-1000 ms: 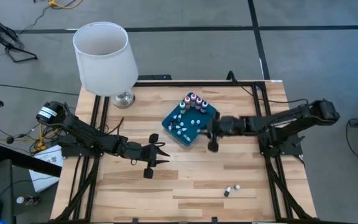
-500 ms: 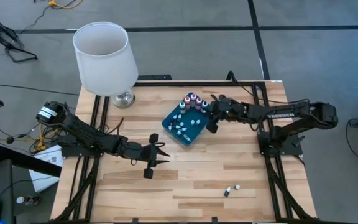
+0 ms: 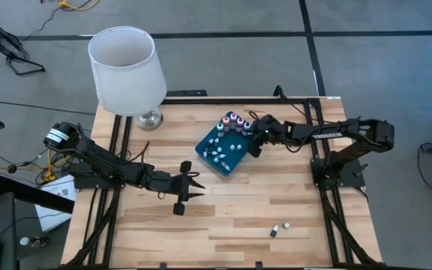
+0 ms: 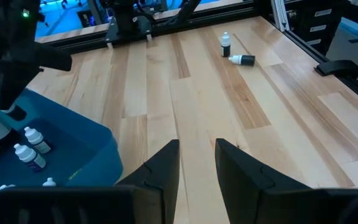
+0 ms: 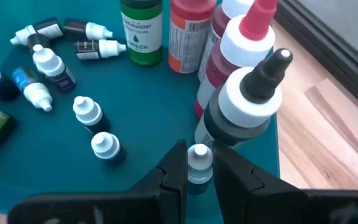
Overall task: Pick & Place food coloring
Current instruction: Put the small black food coloring bottle into the blue container, then put the small green food coloring bottle into the blue container
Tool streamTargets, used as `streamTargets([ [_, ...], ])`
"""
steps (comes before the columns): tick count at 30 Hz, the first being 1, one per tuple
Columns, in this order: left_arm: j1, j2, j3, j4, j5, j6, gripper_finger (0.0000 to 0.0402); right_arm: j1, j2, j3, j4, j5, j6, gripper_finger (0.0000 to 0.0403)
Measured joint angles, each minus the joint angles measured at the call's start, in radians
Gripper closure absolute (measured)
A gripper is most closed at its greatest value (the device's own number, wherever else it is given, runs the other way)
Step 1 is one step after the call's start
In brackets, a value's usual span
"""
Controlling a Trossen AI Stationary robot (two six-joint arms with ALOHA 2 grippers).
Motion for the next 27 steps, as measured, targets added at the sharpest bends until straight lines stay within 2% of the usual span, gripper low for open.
streamTargets([
  [9,0.0,0.0,0.0,0.0,-0.002,0.003,0.0306,-0.003,-0.001,0.0,-0.031,0.0,0.023,0.0347],
  [27,0.0,0.0,0.0,0.0,-0.005,0.003,0.0306,-0.003,-0.01,0.0,-0.051,-0.027,0.041,0.0291],
])
